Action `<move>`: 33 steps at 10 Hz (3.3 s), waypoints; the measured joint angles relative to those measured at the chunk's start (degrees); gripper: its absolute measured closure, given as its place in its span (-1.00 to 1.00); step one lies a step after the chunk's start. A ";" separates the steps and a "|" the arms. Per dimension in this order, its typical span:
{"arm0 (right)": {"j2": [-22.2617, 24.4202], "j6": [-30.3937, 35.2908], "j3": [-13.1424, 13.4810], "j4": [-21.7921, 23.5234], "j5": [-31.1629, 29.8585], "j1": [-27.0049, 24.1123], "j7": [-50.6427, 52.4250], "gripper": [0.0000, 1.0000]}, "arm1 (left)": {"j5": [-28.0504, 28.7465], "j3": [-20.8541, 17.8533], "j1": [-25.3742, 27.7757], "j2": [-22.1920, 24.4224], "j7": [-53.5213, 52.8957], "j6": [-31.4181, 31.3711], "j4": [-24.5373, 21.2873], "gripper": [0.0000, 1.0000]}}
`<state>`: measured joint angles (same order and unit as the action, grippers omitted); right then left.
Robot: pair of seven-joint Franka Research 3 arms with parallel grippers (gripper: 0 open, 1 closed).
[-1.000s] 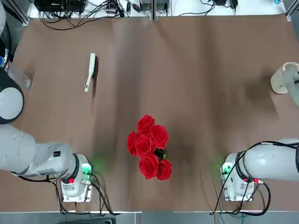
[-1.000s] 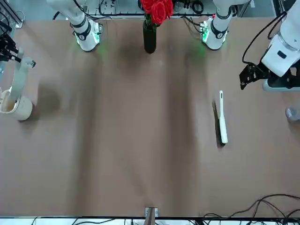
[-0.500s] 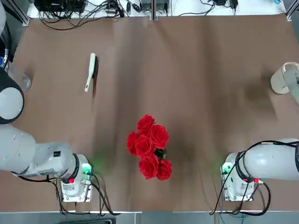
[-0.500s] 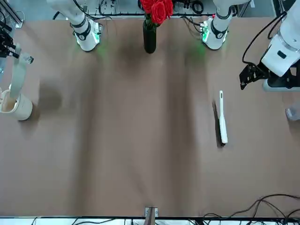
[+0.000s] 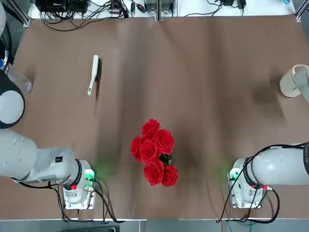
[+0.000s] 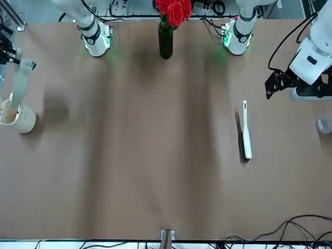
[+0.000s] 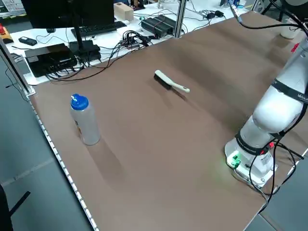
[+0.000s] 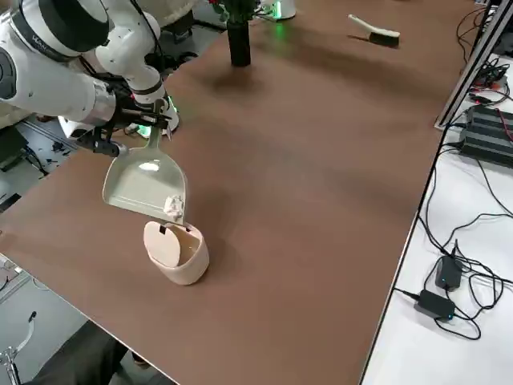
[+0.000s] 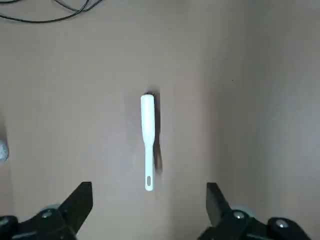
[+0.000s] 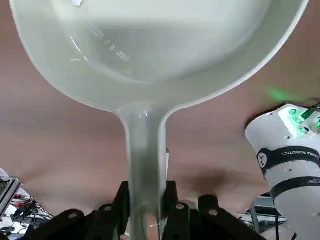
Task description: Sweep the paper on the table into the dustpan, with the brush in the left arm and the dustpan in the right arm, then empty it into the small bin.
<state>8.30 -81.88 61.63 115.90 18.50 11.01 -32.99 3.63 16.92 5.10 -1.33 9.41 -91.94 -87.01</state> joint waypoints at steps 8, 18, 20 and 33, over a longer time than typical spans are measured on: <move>-1.92 3.38 0.26 -1.84 0.00 -0.04 1.96 0.35 | 0.14 0.92 0.00 0.06 0.00 0.00 0.03 -1.00; -2.76 4.83 0.98 -3.92 0.00 -0.32 4.61 0.35 | 0.72 0.95 -0.01 0.06 0.00 0.00 0.03 -1.00; -2.92 4.83 1.00 -4.11 0.00 -0.35 5.92 0.35 | 0.73 0.96 -0.01 0.06 0.00 0.00 0.03 -1.00; -10.21 7.31 0.54 -6.00 0.00 -2.06 12.26 0.35 | 0.74 0.83 0.20 0.05 0.00 0.00 0.03 -1.00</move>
<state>-1.92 -74.58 62.17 109.89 18.50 8.95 -20.73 4.37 17.75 5.30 -1.28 9.41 -91.94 -86.98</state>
